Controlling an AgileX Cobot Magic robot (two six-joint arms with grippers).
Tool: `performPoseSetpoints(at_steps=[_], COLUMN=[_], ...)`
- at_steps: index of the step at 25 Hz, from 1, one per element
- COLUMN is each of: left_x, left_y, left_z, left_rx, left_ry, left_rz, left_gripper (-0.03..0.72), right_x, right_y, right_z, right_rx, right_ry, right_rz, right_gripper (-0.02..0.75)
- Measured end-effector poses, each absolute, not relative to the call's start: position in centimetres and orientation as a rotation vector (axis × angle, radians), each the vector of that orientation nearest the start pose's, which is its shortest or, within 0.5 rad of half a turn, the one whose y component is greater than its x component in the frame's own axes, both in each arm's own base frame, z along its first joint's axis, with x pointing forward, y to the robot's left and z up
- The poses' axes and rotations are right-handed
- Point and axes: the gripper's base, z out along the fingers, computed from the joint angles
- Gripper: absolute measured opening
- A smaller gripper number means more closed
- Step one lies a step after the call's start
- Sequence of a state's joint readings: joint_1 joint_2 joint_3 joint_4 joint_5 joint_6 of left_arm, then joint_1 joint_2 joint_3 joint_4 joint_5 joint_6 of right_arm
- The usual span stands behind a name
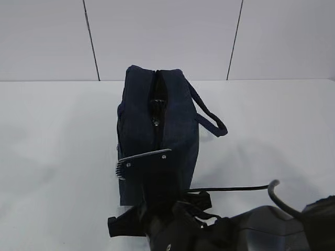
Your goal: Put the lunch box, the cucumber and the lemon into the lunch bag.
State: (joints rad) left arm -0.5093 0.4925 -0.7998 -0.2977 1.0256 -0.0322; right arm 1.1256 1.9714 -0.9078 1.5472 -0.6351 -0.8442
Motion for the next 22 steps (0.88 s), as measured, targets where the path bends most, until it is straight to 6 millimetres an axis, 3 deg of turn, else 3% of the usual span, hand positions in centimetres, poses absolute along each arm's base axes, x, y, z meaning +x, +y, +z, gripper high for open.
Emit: performPoseSetpoints(at_steps=[9,22], left_x=[4.5,4.6], left_y=[-5.1,-5.1], left_z=[35.7,35.6], left_rx=[0.502,0.502], left_ry=[2.182,2.18], left_rz=[-0.666,-0.647], left_gripper=[0.432,0.432], right_x=[19.5,18.8], right_y=[29.0,28.2], right_z=[11.6,16.3], right_rx=[-0.391,-0.491], right_ry=[2.301,2.281], right_rz=[0.066,0.073], right_gripper=[0.008,0.008])
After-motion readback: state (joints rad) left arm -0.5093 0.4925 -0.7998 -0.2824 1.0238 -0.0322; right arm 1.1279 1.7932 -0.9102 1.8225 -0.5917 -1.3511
